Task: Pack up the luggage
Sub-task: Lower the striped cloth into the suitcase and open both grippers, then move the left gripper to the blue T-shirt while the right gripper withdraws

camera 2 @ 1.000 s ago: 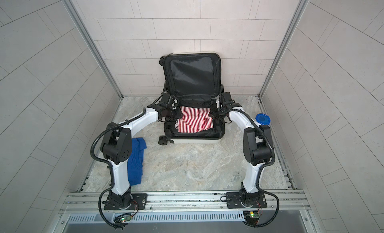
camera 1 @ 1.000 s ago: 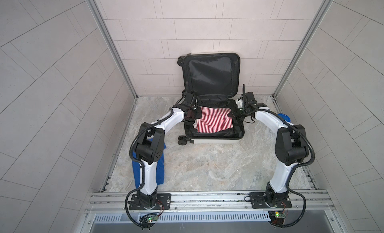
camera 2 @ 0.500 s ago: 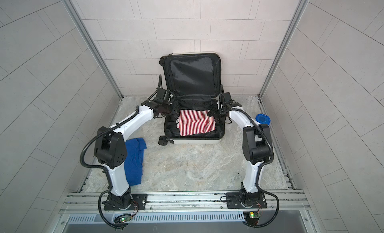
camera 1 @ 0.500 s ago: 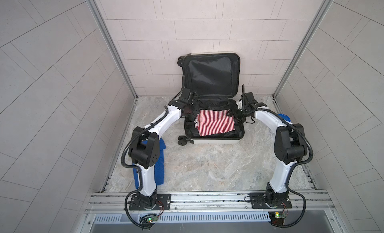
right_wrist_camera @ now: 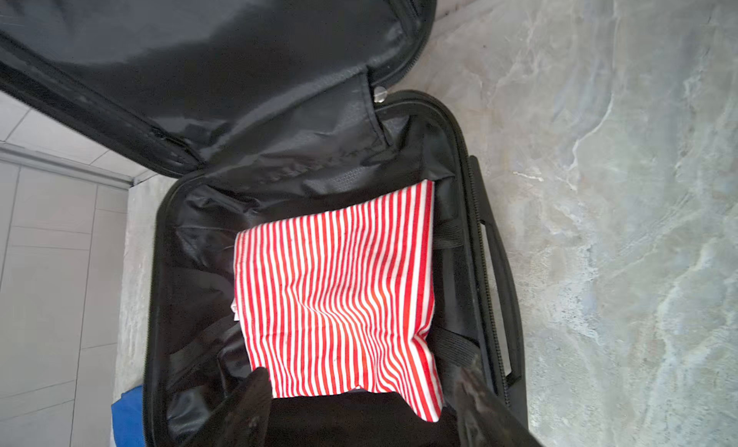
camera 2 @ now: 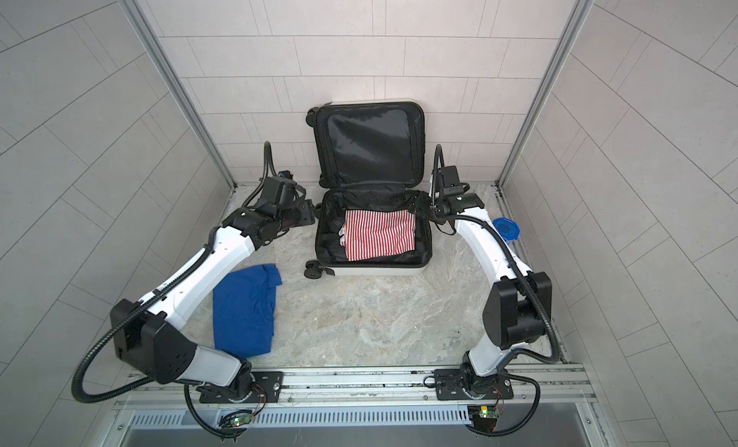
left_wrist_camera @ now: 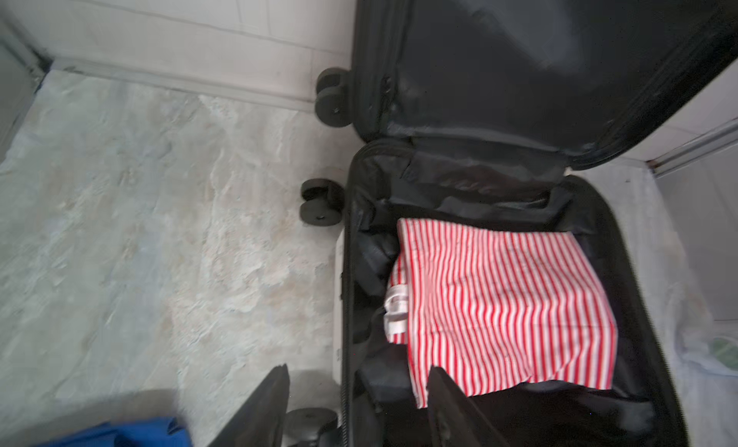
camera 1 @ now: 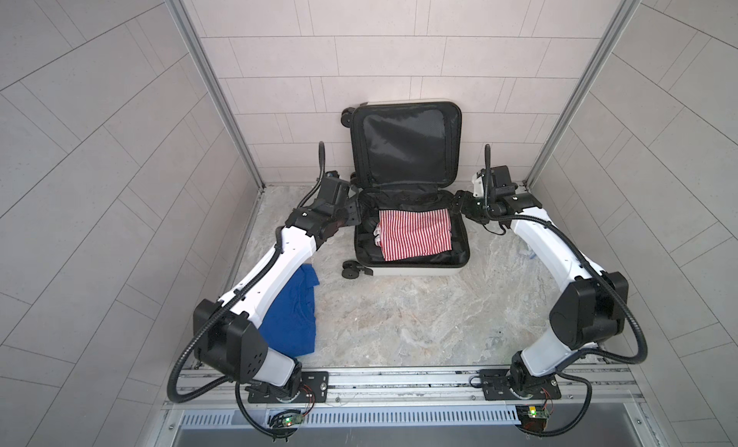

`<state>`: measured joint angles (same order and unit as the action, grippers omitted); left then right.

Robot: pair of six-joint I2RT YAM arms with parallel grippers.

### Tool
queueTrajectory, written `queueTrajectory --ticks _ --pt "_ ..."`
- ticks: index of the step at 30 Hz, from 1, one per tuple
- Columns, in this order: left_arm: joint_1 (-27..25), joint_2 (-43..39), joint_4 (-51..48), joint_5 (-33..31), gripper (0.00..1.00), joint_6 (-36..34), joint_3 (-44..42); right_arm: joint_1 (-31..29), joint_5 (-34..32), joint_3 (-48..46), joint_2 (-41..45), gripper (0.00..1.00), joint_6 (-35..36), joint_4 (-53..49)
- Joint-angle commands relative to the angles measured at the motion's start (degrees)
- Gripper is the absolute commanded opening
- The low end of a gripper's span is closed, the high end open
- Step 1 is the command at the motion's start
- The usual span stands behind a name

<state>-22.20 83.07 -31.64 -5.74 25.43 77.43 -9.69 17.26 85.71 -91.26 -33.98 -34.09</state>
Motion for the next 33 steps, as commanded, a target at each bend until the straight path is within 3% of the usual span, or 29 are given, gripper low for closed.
queueTrajectory --ticks 1,11,20,28,33 --pt "2.22 -3.20 -2.51 -2.79 0.60 1.75 -5.10 -3.05 -3.57 -1.23 3.51 0.77 3.14 -2.03" --pt "5.42 -10.54 -4.52 -4.53 0.60 8.82 -18.75 -15.37 -9.52 -5.36 8.39 0.78 7.47 -4.08" --pt "4.93 -18.58 -5.62 1.71 0.55 16.57 -33.94 -29.94 -12.14 -18.97 11.71 0.80 3.67 1.13" --pt "2.55 -31.09 -14.67 -2.51 0.55 23.17 -42.16 -32.72 -12.08 -28.92 15.77 0.81 -2.68 5.51" --pt "-3.20 -34.19 -16.24 -3.55 0.55 29.10 -48.80 -32.84 -12.06 -29.73 16.03 0.81 -3.73 6.09"
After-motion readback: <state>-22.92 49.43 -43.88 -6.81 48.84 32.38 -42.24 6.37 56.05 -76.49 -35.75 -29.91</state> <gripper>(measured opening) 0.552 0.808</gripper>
